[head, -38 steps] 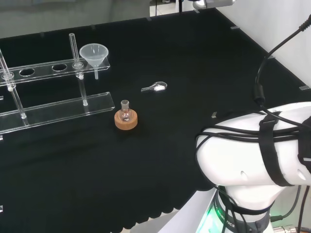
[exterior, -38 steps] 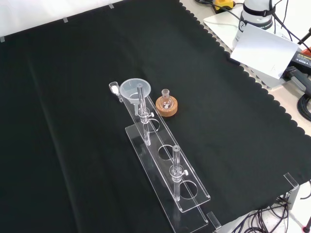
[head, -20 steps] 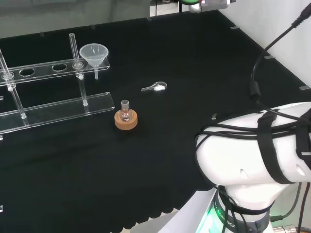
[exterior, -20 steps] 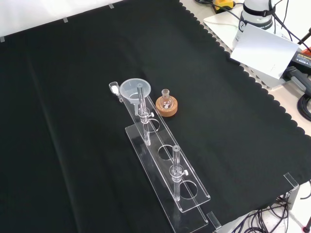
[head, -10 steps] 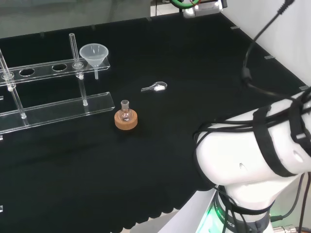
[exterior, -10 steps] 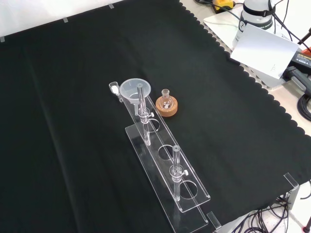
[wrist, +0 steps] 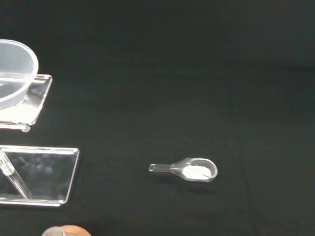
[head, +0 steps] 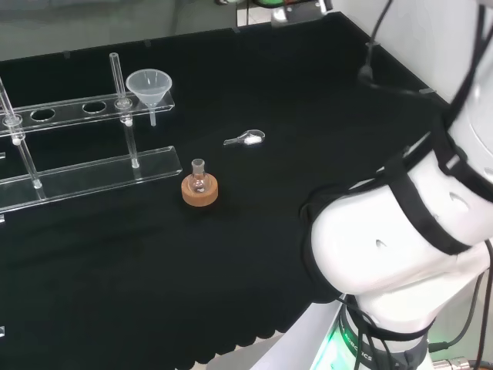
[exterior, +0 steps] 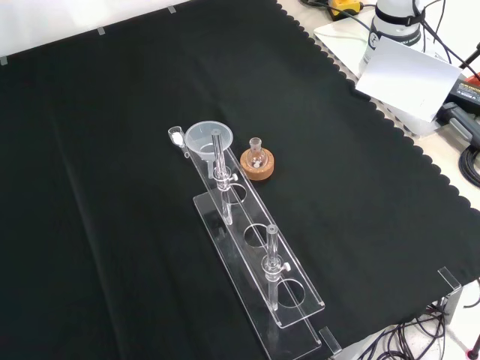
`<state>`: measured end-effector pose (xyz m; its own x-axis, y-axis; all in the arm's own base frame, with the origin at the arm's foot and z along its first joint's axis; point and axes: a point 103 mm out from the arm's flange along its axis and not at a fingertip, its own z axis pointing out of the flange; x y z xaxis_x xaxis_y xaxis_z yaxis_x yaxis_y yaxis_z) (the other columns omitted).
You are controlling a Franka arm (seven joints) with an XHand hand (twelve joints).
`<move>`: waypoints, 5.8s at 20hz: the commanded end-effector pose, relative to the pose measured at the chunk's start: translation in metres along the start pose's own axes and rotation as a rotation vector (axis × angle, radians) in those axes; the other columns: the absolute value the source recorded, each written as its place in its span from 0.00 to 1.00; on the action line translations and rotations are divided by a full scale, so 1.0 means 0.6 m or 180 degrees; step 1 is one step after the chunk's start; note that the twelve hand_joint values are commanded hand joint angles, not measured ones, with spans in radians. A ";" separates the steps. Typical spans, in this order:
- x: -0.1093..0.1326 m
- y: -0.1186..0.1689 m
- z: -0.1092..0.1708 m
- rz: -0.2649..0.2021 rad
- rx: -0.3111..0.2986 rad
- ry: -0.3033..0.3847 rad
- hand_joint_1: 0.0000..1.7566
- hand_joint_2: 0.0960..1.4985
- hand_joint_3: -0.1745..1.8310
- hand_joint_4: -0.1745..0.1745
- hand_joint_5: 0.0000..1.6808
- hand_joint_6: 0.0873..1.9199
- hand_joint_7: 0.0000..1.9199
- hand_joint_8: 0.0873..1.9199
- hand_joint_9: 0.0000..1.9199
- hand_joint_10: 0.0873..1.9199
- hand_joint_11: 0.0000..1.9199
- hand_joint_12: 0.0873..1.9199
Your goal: Pick up the funnel from the transparent funnel stand.
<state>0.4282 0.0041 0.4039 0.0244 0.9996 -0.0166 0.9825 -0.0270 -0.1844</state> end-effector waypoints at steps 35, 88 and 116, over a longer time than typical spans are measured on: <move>0.235 0.128 0.126 -0.0430 0.0704 -0.0269 0.24 0.50 0.17 0.37 0.06 0.00 0.00 0.23 0.08 0.41 0.11 0.77; 0.223 0.189 0.196 -0.0396 0.1055 -0.0441 0.38 0.45 0.17 0.23 0.07 0.00 0.00 0.26 0.09 0.45 0.19 0.77; 0.274 0.197 0.215 -0.0595 0.1042 -0.0416 0.38 0.40 0.25 0.21 0.11 0.00 0.05 0.38 0.28 0.34 0.19 0.77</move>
<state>0.5270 0.1641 0.2558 -0.1944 0.9759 -0.0988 0.8514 0.1179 -0.5111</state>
